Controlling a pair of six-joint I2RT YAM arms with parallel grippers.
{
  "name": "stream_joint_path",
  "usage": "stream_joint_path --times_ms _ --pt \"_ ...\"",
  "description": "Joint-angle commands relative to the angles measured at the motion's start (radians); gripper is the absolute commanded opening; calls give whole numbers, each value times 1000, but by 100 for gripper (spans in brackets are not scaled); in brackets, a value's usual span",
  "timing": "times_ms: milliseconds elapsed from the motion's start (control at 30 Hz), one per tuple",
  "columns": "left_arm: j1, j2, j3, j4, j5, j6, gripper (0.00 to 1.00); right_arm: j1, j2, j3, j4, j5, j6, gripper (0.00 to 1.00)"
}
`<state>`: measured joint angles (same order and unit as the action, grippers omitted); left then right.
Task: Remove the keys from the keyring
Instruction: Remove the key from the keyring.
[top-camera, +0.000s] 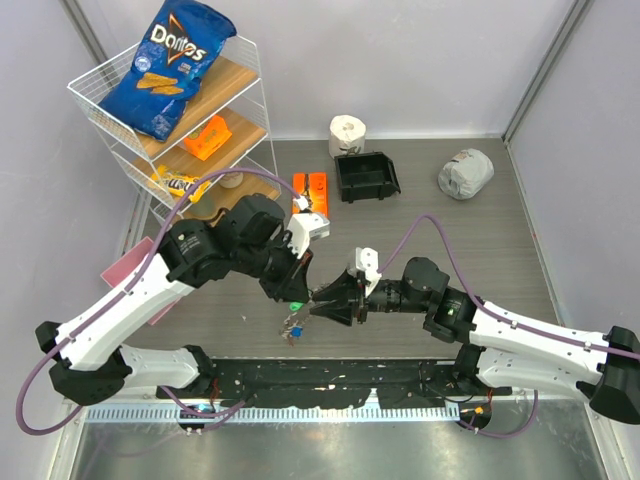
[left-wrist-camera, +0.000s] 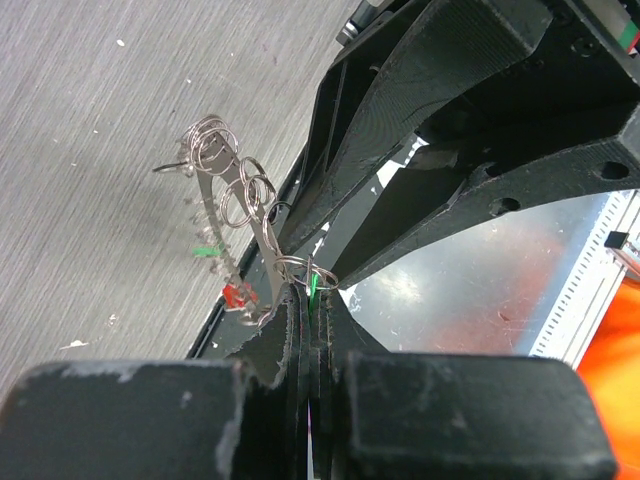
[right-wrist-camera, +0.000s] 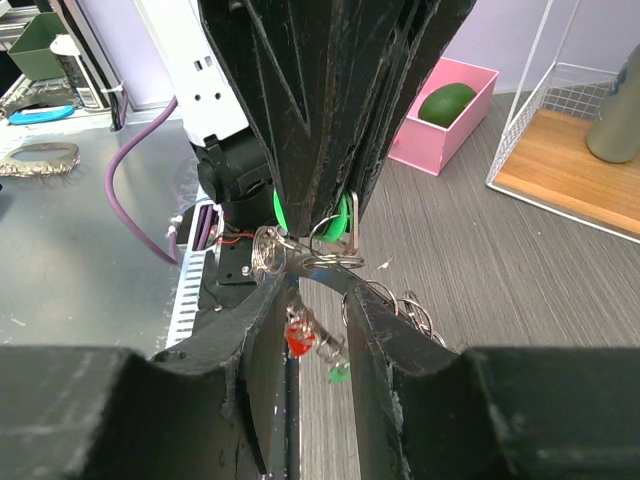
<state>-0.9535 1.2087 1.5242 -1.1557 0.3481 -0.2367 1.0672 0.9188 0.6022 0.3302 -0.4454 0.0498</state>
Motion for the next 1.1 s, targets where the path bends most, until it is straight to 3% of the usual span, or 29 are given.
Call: stream_joint_path --times_ms 0,400,667,1067 --pt "4 -24 -2 88 57 -19 0 8 9 50 59 16 -10 36" --pt "4 -35 -21 105 66 -24 0 11 40 80 63 22 4 34" --pt "5 -47 -18 100 55 -26 0 11 37 82 44 45 8 9" --pt "73 -84 -42 86 55 -26 0 11 -27 53 3 13 -8 5"
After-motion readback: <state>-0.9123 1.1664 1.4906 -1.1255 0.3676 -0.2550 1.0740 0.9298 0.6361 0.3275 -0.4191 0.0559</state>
